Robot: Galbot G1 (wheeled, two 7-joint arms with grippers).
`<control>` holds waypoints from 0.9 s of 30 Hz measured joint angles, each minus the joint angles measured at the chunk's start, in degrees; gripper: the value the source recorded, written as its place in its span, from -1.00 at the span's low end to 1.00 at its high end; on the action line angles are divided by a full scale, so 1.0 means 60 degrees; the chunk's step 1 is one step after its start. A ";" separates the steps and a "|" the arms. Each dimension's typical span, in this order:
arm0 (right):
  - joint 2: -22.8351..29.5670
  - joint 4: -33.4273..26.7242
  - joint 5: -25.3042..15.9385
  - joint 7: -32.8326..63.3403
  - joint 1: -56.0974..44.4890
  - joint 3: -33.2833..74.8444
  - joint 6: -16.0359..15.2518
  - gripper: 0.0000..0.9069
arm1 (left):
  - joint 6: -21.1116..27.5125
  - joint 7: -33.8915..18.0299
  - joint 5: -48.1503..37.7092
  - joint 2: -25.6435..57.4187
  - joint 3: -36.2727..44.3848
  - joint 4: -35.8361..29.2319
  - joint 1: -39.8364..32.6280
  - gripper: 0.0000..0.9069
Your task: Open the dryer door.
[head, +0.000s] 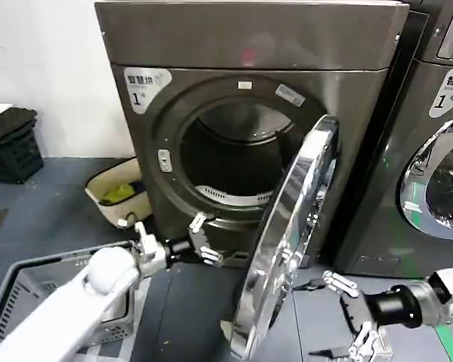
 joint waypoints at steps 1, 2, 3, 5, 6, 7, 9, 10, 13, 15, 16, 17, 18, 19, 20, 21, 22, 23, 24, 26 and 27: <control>0.0075 -0.0002 -0.0004 0.0073 -0.0482 0.0462 0.0167 1.00 | -0.0003 0.0000 0.0003 -0.0095 0.0205 0.0055 -0.0166 1.00; 0.0173 0.0001 -0.0008 0.0165 -0.1041 0.1015 0.0302 1.00 | -0.0006 -0.0002 0.0003 -0.0197 0.0377 0.0091 -0.0296 1.00; 0.0284 0.0011 -0.0007 0.0271 -0.1536 0.1522 0.0424 1.00 | -0.0008 0.0000 0.0005 -0.0284 0.0529 0.0109 -0.0405 1.00; 0.0571 0.0078 -0.0004 0.0416 -0.2521 0.2530 0.0712 1.00 | -0.0040 -0.0002 0.0020 -0.0452 0.0805 0.0195 -0.0631 1.00; 0.0768 0.0122 -0.0006 0.0485 -0.3057 0.3057 0.0851 1.00 | -0.0055 -0.0001 0.0028 -0.0551 0.0936 0.0233 -0.0730 1.00; 0.0977 0.0165 -0.0007 0.0558 -0.3524 0.3503 0.0994 1.00 | -0.0068 -0.0018 0.0031 -0.0641 0.1057 0.0275 -0.0827 1.00; 0.1483 0.0279 -0.0049 0.0566 -0.4399 0.4303 0.1240 1.00 | -0.0088 -0.0037 0.0045 -0.0824 0.1276 0.0408 -0.1030 1.00; 0.1817 0.0352 -0.0063 0.0531 -0.4870 0.4741 0.1420 1.00 | -0.0110 -0.0035 0.0051 -0.0924 0.1389 0.0441 -0.1106 1.00; 0.2736 0.0501 -0.0061 0.0380 -0.5916 0.5774 0.1778 1.00 | -0.0196 -0.0018 0.0057 -0.1203 0.1754 0.0588 -0.1378 1.00; 0.3376 0.0559 -0.0010 0.0407 -0.6482 0.6389 0.2059 1.00 | -0.0230 -0.0025 0.0050 -0.1382 0.1995 0.0705 -0.1563 1.00; 0.3695 0.0563 0.0008 0.0446 -0.6729 0.6678 0.2242 1.00 | -0.0241 -0.0023 0.0047 -0.1451 0.2097 0.0733 -0.1641 1.00; 0.4007 0.0554 0.0015 0.0510 -0.6957 0.6949 0.2449 1.00 | -0.0250 -0.0025 0.0044 -0.1519 0.2201 0.0763 -0.1719 1.00; 0.4323 0.0542 0.0012 0.0584 -0.7164 0.7214 0.2609 1.00 | -0.0256 -0.0028 0.0042 -0.1596 0.2322 0.0800 -0.1816 1.00; 0.4600 0.0519 -0.0006 0.0710 -0.7322 0.7435 0.2759 1.00 | -0.0265 -0.0033 0.0041 -0.1661 0.2409 0.0819 -0.1879 1.00; 0.4881 0.0474 -0.0033 0.0880 -0.7443 0.7659 0.2934 1.00 | -0.0274 -0.0037 0.0040 -0.1709 0.2496 0.0834 -0.1947 1.00; 0.5177 0.0430 -0.0091 0.1036 -0.7545 0.7876 0.3114 1.00 | -0.0278 -0.0051 0.0039 -0.1776 0.2607 0.0871 -0.2032 1.00; 0.5439 0.0375 -0.0166 0.1192 -0.7599 0.8058 0.3254 1.00 | -0.0285 -0.0057 0.0037 -0.1844 0.2702 0.0901 -0.2096 1.00; 0.5713 0.0300 -0.0272 0.1403 -0.7633 0.8242 0.3435 1.00 | -0.0290 -0.0063 0.0038 -0.1911 0.2790 0.0932 -0.2157 1.00; 0.5970 0.0230 -0.0365 0.1580 -0.7662 0.8405 0.3578 1.00 | -0.0303 -0.0070 0.0038 -0.1993 0.2893 0.0989 -0.2236 1.00; 0.6540 0.0060 -0.0750 0.2100 -0.7676 0.8717 0.3882 1.00 | -0.0329 -0.0079 0.0044 -0.2135 0.3069 0.1069 -0.2369 1.00; 0.6809 -0.0013 -0.0910 0.2389 -0.7670 0.8842 0.3983 1.00 | -0.0344 -0.0079 0.0047 -0.2201 0.3153 0.1110 -0.2433 1.00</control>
